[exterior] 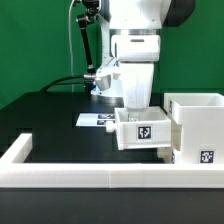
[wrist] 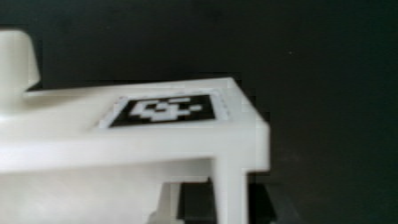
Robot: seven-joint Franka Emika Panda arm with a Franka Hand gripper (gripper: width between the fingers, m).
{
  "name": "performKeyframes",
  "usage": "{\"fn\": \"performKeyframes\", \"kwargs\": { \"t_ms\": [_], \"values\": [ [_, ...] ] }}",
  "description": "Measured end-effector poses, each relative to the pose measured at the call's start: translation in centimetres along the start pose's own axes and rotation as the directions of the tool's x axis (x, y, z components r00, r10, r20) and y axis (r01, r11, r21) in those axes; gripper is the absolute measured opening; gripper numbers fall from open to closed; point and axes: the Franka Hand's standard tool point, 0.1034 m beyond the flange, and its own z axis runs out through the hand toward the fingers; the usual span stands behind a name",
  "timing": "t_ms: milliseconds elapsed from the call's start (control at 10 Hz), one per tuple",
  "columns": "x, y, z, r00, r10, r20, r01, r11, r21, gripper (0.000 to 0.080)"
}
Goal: Assemble drawer
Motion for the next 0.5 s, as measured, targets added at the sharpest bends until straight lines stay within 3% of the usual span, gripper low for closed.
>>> {"fn": "performKeyframes", "kwargs": {
  "t_ms": [500],
  "values": [
    [0.78,0.71,0.22,1.000,-0.009,-0.001,0.009,1.000,0.007,0.0042]
  ]
}}
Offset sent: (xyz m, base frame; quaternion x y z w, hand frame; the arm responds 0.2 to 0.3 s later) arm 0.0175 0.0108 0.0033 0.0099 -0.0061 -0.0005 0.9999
